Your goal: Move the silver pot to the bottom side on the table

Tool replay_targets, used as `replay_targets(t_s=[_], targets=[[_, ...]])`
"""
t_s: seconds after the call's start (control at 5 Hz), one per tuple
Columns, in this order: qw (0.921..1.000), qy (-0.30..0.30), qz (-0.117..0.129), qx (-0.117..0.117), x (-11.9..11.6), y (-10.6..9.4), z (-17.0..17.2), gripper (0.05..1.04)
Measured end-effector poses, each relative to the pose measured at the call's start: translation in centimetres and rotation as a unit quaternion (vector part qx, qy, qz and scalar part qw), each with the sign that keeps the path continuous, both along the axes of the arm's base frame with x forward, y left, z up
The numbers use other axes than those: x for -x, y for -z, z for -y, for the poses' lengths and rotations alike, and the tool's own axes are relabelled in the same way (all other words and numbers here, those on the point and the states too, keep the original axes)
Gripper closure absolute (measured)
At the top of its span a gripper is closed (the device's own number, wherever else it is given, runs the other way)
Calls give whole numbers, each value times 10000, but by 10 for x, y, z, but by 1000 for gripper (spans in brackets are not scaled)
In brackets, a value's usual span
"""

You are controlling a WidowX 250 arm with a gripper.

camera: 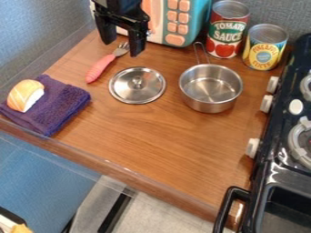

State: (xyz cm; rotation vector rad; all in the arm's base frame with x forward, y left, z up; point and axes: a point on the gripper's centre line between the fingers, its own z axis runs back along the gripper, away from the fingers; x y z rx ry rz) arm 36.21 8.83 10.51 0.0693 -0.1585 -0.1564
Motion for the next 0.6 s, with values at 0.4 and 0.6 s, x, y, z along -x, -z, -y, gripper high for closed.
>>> replay_targets(t_s=[0.4, 0.6], targets=[[9975, 591, -332, 192, 7, 28, 42, 83], [9911, 1273, -306, 222, 11, 27, 92, 83]])
